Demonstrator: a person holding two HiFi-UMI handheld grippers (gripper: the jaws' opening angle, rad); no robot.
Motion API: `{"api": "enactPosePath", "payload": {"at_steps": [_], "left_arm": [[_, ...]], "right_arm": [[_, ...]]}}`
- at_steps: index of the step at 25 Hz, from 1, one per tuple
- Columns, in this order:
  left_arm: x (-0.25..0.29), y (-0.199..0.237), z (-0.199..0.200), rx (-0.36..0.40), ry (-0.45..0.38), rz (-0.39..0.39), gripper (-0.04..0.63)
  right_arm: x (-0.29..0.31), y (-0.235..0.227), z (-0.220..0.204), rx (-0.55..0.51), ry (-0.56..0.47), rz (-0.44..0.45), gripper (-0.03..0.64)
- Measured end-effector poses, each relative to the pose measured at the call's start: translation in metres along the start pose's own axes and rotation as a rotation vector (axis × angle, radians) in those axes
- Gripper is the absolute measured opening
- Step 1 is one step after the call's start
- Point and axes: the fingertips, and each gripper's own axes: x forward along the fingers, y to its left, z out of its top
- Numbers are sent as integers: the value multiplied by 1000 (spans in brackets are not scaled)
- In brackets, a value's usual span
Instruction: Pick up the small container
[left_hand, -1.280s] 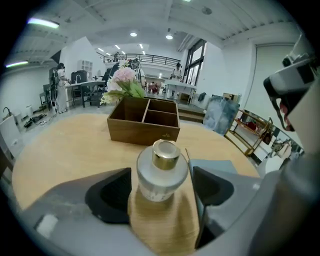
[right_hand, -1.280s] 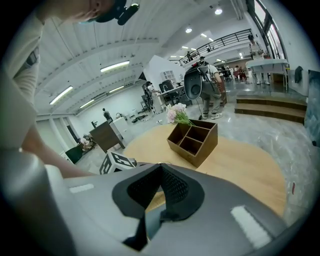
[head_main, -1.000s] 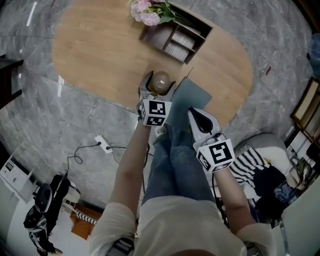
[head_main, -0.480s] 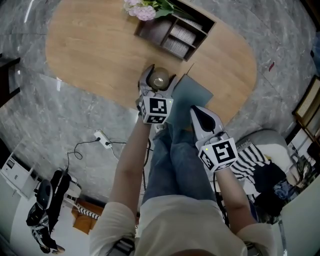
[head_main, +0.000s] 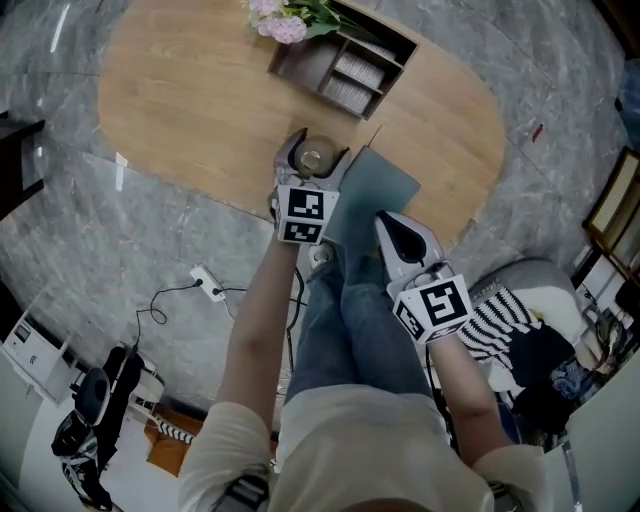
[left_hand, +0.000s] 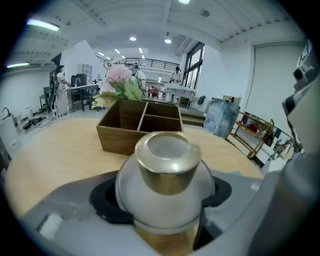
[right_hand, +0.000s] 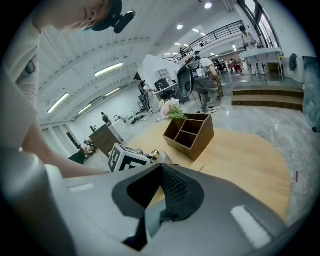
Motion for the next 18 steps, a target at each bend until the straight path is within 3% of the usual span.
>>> {"api": "enactPosePath", "payload": {"at_steps": [7,18], "left_arm": [[-47,-16,36,-21,-68,7,345],[-168,-57,92,-2,-183,-7,345]], "right_arm": [[-30,20,11,-22,-52,-18,-2],[-90,81,34,-93,-167,-22,-2]]}}
